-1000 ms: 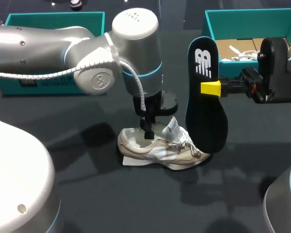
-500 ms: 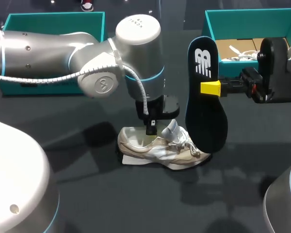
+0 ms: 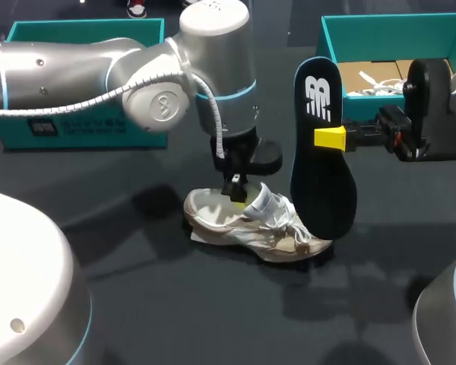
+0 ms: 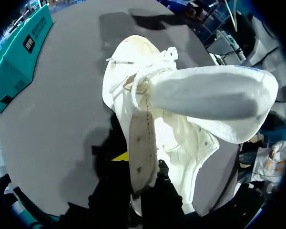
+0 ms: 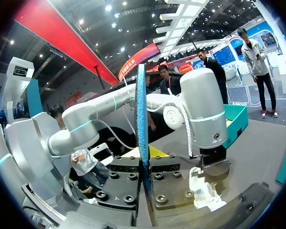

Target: Take the shoe out of the shoebox, open the shoe tongue, remove and reinsert the insole, then place the shoe into the shoebox

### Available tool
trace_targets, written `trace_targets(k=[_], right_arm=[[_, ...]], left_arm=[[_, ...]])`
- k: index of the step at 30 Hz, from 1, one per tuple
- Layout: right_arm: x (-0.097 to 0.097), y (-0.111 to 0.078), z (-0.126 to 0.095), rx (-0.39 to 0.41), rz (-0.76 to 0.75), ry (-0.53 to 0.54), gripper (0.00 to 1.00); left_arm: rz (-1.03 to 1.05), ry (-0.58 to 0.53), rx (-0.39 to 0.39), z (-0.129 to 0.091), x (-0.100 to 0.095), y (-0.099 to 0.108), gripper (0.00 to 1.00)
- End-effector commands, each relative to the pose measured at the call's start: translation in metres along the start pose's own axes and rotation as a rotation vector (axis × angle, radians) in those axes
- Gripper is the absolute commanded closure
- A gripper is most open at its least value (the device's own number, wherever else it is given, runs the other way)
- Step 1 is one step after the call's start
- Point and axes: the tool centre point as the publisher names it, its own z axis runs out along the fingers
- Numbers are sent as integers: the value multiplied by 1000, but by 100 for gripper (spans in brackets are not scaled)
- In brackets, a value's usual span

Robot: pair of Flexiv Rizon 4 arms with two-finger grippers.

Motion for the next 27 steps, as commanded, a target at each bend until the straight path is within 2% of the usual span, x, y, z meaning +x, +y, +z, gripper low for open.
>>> trace_targets(k=[1,2,18,27], right_arm=[[-1,0,2,0,0,0,100],[-1,0,2,0,0,0,100],[-1,0,2,0,0,0,100],[-1,0,2,0,0,0,100]], left_arm=[[313,33,-25,-27,2,-2,100],[388,1,-57,-33,4,-4,100],[388,1,-57,-33,4,-4,100],[723,-3,-121,-47,2,1,100]])
